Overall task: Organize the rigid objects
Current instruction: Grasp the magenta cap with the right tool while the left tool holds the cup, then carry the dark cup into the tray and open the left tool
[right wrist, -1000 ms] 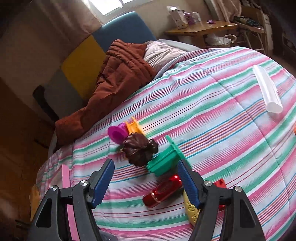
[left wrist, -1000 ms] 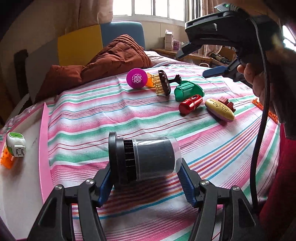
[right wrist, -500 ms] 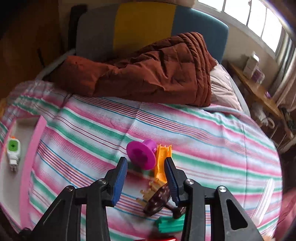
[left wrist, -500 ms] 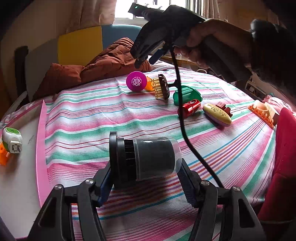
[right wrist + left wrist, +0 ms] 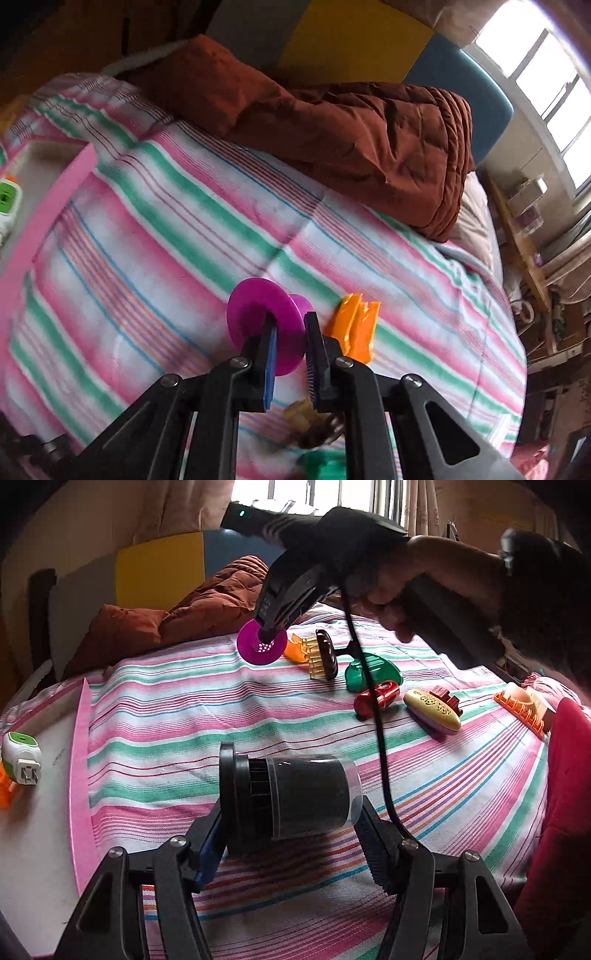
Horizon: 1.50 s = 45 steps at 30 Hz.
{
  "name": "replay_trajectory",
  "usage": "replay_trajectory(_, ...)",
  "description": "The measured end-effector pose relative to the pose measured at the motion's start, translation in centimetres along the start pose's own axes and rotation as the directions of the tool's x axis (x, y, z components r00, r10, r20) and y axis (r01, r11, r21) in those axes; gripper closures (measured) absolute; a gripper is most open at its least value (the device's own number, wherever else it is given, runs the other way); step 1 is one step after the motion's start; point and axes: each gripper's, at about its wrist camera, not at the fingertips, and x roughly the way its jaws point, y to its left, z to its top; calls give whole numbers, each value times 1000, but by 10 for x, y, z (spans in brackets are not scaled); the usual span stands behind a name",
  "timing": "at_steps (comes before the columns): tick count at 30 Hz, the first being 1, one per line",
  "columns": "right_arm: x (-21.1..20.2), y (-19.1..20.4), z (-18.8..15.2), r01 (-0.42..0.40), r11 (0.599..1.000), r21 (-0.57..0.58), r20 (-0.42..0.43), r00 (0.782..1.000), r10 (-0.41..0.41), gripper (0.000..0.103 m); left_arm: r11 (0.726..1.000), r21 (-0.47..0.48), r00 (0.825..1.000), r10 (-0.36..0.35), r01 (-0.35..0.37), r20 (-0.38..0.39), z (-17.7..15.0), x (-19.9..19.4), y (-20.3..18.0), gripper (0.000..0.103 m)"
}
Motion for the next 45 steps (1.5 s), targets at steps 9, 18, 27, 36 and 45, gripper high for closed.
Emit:
replay_trajectory(9, -21, 19, -80, -242, 930, 277, -1, 968, 252, 90, 1000, -24, 1000, 1, -2, -26, 0, -8, 2, 40)
replay_trajectory(18, -16, 12, -89, -270, 895, 354, 33, 960, 277, 90, 998, -67, 999, 13, -16, -45, 3, -28, 7, 40)
replay_trajectory(27, -10, 9, -90, -284, 881, 379, 28, 955, 295, 89, 998, -63, 1000, 24, -24, -5, 10, -66, 3, 40)
replay_trajectory(36, -11, 15, -89, -256, 896, 363, 34, 965, 262, 88, 990, -120, 997, 70, -73, -32, 13, -90, 15, 40)
replay_trajectory(45, -10, 21, -87, -210, 923, 323, 31, 977, 211, 88, 982, -161, 995, 93, -96, -25, 14, -111, 31, 40)
